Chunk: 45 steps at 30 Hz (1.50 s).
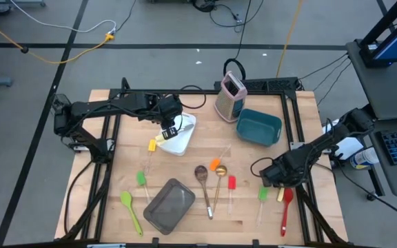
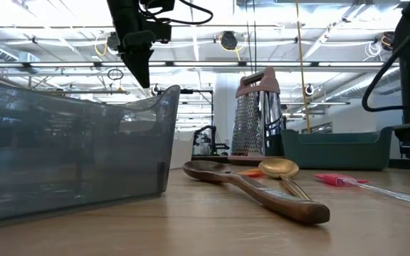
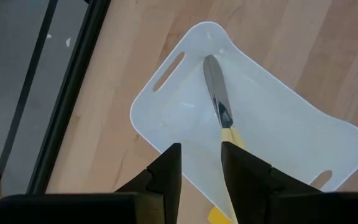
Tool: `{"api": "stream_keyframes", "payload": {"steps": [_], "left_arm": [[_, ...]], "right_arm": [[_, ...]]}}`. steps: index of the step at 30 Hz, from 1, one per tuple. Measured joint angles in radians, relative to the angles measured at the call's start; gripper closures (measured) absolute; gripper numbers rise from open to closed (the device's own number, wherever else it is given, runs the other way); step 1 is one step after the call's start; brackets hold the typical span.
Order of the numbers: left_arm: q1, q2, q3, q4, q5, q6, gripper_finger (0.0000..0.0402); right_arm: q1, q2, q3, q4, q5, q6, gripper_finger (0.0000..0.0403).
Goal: Pick & Place Kitchen Items
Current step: Put the white table knife into the white bin
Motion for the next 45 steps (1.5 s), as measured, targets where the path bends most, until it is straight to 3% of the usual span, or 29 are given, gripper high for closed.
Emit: {"api": "stream_keyframes", "payload": {"steps": [4, 12, 22, 27, 32, 37, 45], "left_arm": [[0.000, 0.000, 0.000, 0.000, 0.000, -0.001, 0.0284], [0.000, 0.000, 0.000, 0.000, 0.000, -0.002, 0.0284], [0.000, 0.000, 0.000, 0.000, 0.000, -0.001, 0.0284], [0.000, 0.000, 0.000, 0.000, 0.001, 0.000, 0.0284], [0.000, 0.000, 0.000, 0.000, 0.001, 0.000, 0.0284], [0.000, 0.000, 0.000, -0.001, 0.002, -0.009, 0.0284], [-0.006, 0.000, 0.000, 0.000, 0.002, -0.018, 0.0284]], "right_arm": [[0.000, 0.001, -0.002, 0.004, 0.020, -0.002, 0.0281], [0.001, 0.002, -0.002, 0.006, 0.063, -0.029, 0.0360], [0.000, -0.022, -0.003, 0.130, 0.142, -0.122, 0.0343], [0.000, -0.088, -0.003, 0.236, 0.304, -0.188, 0.0348], [-0.002, -0.144, -0.009, 0.327, 0.556, -0.314, 0.0350], [-0.003, -0.164, -0.008, 0.405, 0.690, -0.441, 0.0350], [-0.003, -0.165, -0.006, 0.753, 0.900, -0.822, 0.0350]]}}
